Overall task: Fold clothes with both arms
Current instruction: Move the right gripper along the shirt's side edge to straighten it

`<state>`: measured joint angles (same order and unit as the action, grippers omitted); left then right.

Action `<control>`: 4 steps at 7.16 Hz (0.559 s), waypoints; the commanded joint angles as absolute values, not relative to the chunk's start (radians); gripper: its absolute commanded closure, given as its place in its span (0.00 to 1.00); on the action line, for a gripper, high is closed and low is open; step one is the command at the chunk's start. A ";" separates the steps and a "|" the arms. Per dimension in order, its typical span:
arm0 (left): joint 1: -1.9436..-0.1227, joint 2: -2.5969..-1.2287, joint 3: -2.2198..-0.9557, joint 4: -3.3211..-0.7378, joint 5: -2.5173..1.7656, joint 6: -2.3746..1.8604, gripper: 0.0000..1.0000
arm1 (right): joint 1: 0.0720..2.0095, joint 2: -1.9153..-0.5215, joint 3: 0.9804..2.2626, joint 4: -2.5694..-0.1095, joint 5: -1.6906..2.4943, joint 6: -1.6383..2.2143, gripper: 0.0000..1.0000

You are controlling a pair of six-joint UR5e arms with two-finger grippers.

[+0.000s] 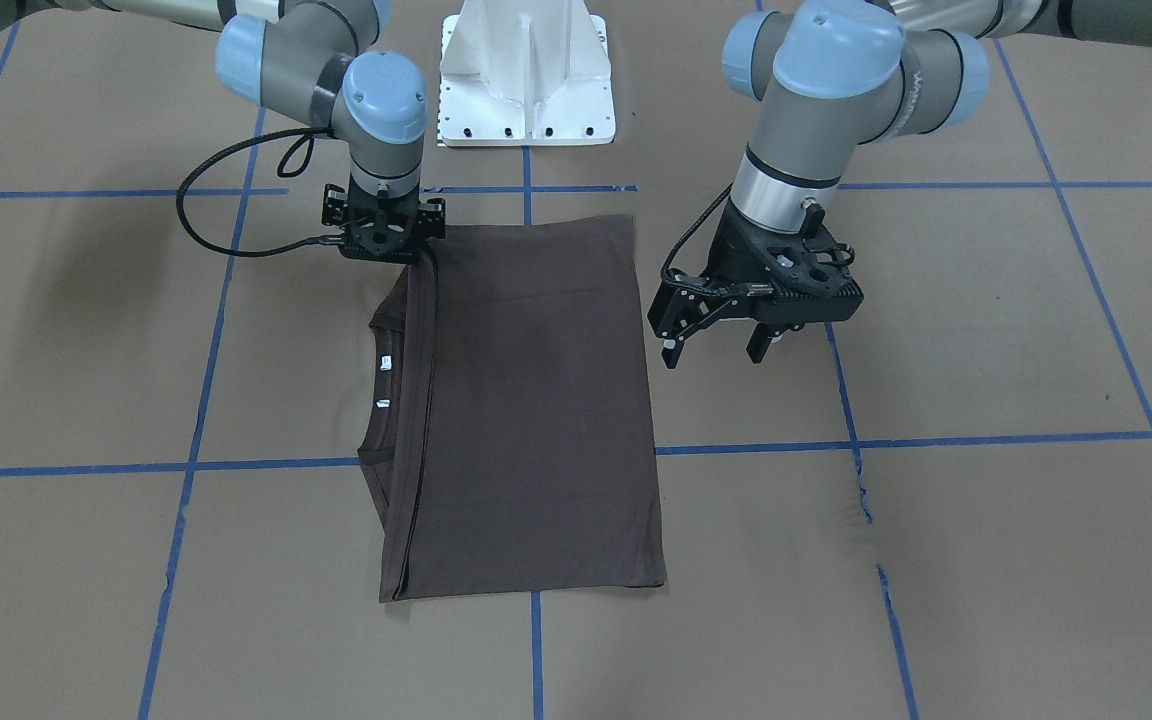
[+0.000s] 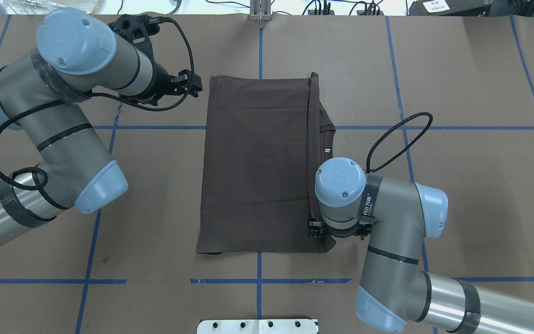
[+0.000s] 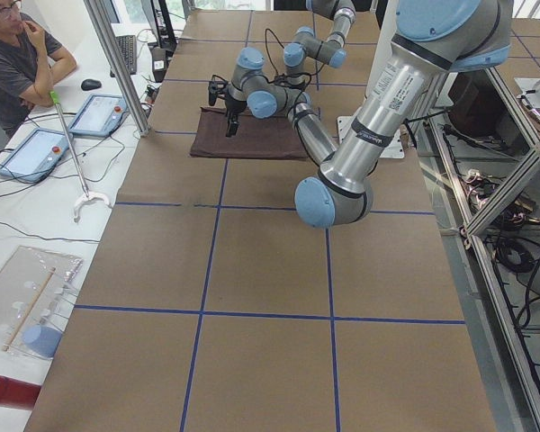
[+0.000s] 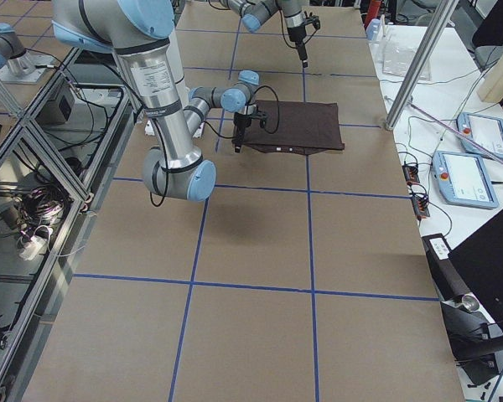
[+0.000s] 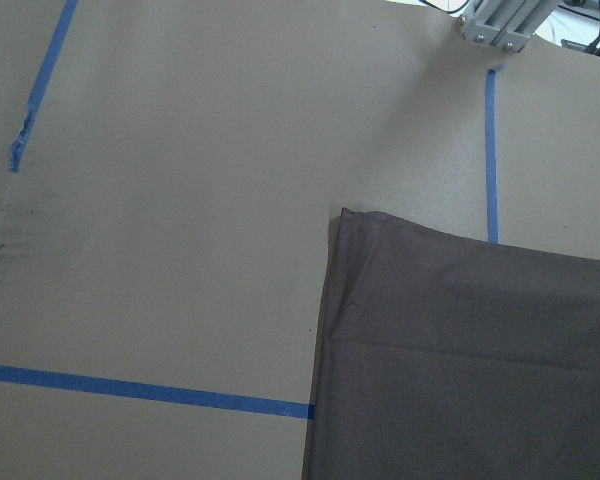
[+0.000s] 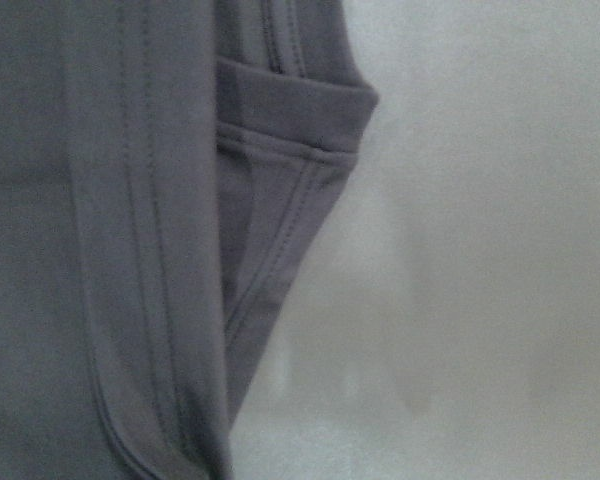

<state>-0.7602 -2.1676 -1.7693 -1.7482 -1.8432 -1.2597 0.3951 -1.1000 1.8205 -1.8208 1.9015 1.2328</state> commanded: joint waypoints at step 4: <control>-0.759 -2.169 -1.795 -1.746 -1.850 -1.262 0.00 | 0.469 -1.217 1.971 -1.819 1.897 1.160 0.00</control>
